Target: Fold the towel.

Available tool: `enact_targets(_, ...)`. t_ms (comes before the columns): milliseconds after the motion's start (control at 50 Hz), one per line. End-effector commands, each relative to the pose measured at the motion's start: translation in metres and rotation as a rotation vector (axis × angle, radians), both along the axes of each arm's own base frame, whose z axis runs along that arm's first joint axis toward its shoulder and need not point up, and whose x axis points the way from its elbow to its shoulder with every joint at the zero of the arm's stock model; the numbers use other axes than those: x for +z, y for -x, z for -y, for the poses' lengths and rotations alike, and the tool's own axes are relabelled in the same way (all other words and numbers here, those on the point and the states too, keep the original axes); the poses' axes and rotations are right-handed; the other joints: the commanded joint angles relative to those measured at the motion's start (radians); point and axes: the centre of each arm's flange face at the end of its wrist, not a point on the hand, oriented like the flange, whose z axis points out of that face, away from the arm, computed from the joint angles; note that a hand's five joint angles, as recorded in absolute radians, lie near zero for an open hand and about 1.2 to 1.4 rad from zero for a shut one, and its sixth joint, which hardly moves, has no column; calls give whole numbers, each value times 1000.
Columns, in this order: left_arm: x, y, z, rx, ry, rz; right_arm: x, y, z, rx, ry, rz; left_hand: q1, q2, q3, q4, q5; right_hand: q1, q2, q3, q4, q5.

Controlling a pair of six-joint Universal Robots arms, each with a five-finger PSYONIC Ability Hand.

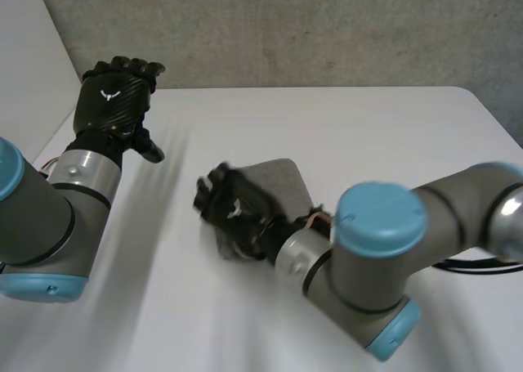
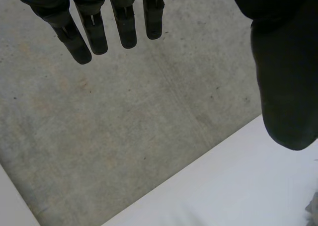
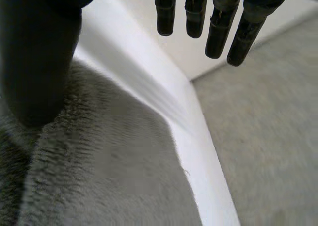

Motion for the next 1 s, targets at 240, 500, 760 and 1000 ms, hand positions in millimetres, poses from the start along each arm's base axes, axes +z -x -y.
enact_targets(240, -62, 69, -30, -149, -231, -43, 23, 75, 90, -388, -594, 333, -19, -5, 2, -13, -173, -58, -79, -76, -81, -59)
enact_targets(500, -129, 74, -35, -108, -453, 104, -37, 68, 99, -450, -760, 198, -19, -5, 2, -13, -173, -58, -79, -76, -81, -59)
enact_targets(760, -70, 71, -36, -119, -337, 27, 33, 74, 103, -423, -616, 311, -27, -14, -7, -21, -182, -58, -79, -76, -81, -59)
enact_targets(1000, 36, 3, -15, 58, -170, -86, 131, 136, 115, -722, -334, 522, -60, -46, -39, -54, -214, -58, -79, -76, -81, -59)
